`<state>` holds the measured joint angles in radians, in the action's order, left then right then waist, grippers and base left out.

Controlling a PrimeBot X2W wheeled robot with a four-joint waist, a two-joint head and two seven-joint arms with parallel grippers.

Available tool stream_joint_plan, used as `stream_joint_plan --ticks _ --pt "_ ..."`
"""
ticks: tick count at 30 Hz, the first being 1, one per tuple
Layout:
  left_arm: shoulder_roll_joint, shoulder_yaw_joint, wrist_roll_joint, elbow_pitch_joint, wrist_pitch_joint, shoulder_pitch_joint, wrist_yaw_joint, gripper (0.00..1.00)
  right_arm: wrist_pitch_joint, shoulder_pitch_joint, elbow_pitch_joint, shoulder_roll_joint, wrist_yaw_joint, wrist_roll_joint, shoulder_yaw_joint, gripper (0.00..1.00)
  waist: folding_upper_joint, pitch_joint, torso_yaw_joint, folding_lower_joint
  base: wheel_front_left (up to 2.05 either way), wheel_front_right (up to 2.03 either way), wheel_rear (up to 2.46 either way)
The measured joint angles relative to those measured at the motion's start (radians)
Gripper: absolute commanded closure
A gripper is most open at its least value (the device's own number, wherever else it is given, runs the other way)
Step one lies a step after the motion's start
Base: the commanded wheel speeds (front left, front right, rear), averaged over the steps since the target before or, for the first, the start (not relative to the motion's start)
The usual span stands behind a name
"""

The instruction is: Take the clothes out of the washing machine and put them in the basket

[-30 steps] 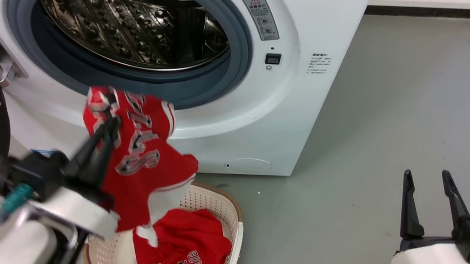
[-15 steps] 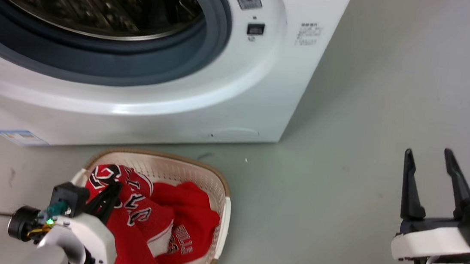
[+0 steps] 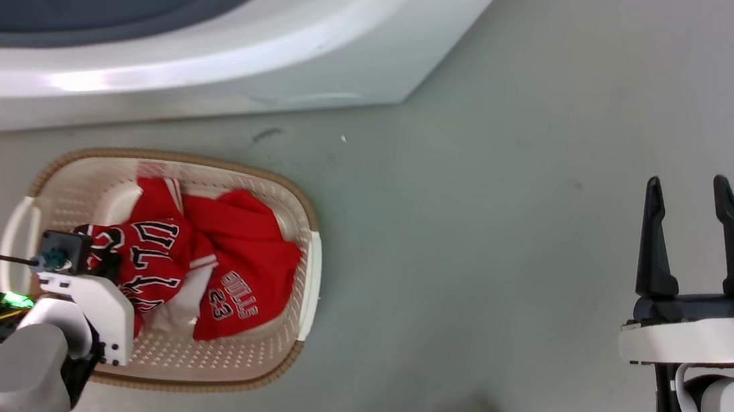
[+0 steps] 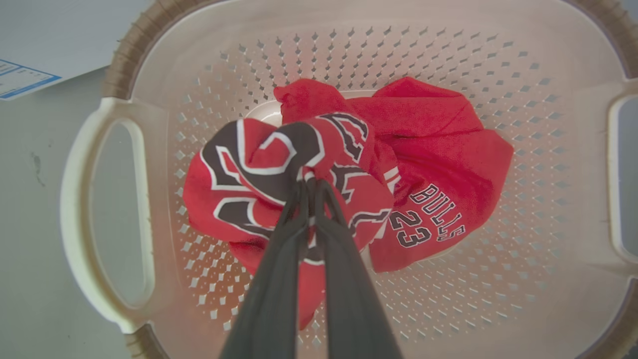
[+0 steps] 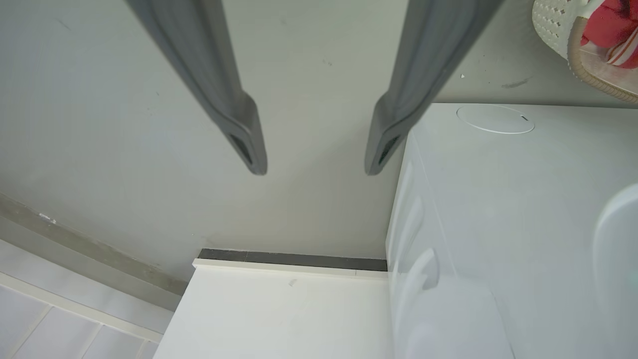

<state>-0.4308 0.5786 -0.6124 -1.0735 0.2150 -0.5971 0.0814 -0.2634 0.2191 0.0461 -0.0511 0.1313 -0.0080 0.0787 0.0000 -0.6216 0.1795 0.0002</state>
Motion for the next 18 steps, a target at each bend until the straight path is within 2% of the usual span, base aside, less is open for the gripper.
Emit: stream_joint_plan --ticks 7,14,15,16,17,18 --pt "0.02 -0.005 -0.009 -0.118 0.02 -0.065 0.016 1.0 0.0 0.009 -0.011 0.0 0.0 0.007 0.001 0.0 0.0 -0.098 0.035 0.0 0.0 0.0 0.0" --pt "0.039 0.0 -0.013 -0.162 0.035 -0.106 0.026 1.0 0.0 0.029 -0.011 0.0 0.0 0.007 0.005 0.0 0.0 -0.121 0.035 -0.0001 0.0 0.0 0.0" --pt "0.043 0.001 -0.012 -0.165 0.036 -0.111 0.028 0.69 0.0 0.029 -0.01 0.0 0.0 0.007 0.006 0.0 0.0 -0.119 0.032 0.0 0.0 0.0 0.0" --pt "0.048 0.002 -0.012 -0.169 0.036 -0.114 0.032 0.06 0.0 0.031 -0.007 0.0 0.0 0.006 0.005 0.0 0.0 -0.114 0.029 -0.0001 0.0 0.0 0.0" --pt "0.054 0.007 -0.011 -0.173 0.039 -0.115 0.033 0.0 0.0 0.032 -0.005 0.0 0.0 0.004 0.004 0.0 0.0 -0.108 0.027 -0.0001 0.0 0.0 0.0" --pt "0.058 0.011 -0.006 -0.173 0.041 -0.115 0.033 0.0 0.0 0.033 -0.002 0.0 0.0 0.002 0.004 0.0 0.0 -0.101 0.025 -0.0001 0.0 0.0 0.0"
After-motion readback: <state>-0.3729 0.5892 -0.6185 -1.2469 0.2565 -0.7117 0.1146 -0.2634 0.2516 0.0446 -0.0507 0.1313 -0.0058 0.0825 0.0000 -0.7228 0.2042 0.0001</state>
